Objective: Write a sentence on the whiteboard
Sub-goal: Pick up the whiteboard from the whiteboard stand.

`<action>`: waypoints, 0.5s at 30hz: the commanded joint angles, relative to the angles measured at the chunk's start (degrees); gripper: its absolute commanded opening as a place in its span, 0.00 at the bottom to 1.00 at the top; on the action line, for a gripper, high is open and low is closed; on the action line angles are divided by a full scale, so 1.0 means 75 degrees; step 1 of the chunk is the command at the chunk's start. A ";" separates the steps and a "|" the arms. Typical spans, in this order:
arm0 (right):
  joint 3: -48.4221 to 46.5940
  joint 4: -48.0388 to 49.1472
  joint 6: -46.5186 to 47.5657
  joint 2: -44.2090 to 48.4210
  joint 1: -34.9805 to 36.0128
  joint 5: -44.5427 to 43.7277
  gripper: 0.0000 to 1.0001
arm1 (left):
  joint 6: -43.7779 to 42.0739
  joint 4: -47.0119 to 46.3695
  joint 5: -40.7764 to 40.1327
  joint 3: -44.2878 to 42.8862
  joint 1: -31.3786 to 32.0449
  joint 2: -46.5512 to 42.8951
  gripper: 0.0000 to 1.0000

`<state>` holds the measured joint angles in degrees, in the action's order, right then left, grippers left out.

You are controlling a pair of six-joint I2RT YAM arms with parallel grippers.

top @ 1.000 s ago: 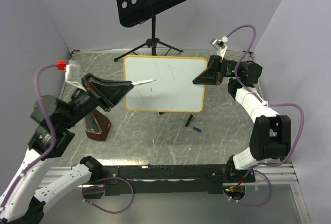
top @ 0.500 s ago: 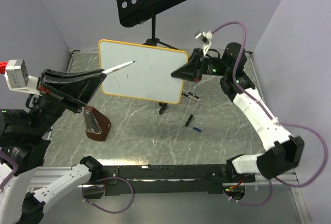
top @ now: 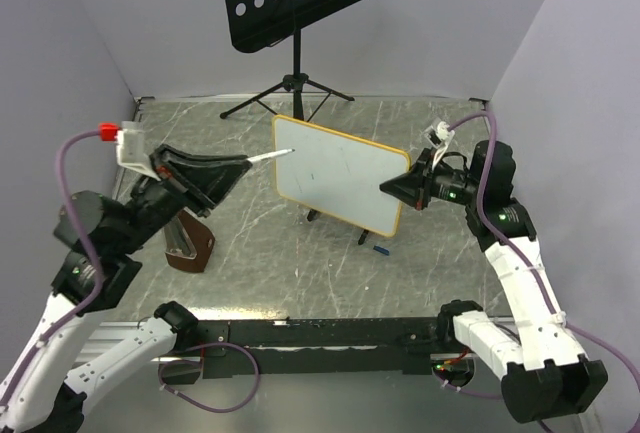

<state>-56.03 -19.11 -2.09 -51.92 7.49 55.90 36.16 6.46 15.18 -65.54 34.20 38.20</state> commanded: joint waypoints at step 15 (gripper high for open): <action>0.0838 0.1857 -0.0155 -0.0296 -0.1209 0.2027 0.00 | -0.0567 -0.2465 -0.0044 0.3054 -0.0036 -0.0218 0.01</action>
<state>-49.17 -14.06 -2.74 -54.04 0.32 65.34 33.80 -3.70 15.16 -44.38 34.20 36.58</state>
